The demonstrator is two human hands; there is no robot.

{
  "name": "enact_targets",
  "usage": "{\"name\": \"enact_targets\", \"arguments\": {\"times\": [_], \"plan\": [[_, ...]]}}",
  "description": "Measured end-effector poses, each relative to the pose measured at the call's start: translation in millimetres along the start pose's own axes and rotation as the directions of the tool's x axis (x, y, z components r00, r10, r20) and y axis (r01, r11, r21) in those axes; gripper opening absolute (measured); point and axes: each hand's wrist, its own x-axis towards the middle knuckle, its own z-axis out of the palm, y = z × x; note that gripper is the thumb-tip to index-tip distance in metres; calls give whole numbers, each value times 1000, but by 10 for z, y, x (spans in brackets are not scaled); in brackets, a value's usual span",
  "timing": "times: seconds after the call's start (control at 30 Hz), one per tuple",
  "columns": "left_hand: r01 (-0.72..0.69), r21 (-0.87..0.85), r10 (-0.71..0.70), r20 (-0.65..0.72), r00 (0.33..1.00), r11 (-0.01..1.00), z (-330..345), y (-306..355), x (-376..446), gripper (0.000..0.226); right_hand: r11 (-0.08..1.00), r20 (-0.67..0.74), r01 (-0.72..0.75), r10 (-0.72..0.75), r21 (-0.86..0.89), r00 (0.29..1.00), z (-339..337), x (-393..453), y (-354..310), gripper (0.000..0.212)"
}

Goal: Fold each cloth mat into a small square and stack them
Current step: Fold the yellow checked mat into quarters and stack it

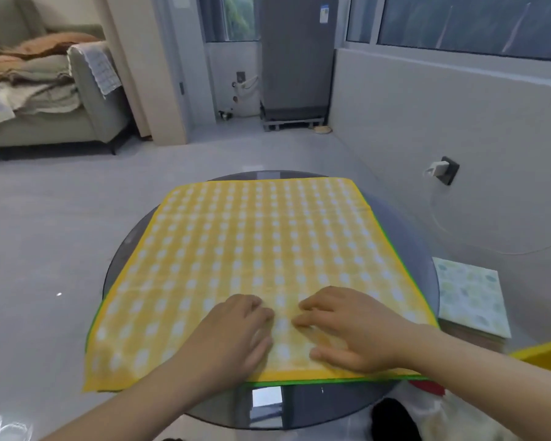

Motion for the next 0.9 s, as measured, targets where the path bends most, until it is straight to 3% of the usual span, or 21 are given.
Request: {"name": "enact_targets", "arguments": {"times": [0.2,0.3,0.5,0.73,0.9], "plan": [[-61,-247,63,1,998,967,103,-77,-225,40,997,33,68,-69,27,997,41,-38,-90,60],[-56,-345,63,9,998,937,105,-69,-261,47,994,17,78,-79,73,997,55,-44,-135,51],[-106,-374,116,5,993,921,106,-51,-239,44,979,-41,102,-97,176,994,76,-43,-202,25],[-103,-368,111,1,994,924,85,-40,-218,48,973,-78,77,-61,218,995,67,-33,-223,15],[-29,-318,60,89,994,948,-95,14,-193,59,978,-2,-27,28,208,1000,-72,-9,-285,19]]}}
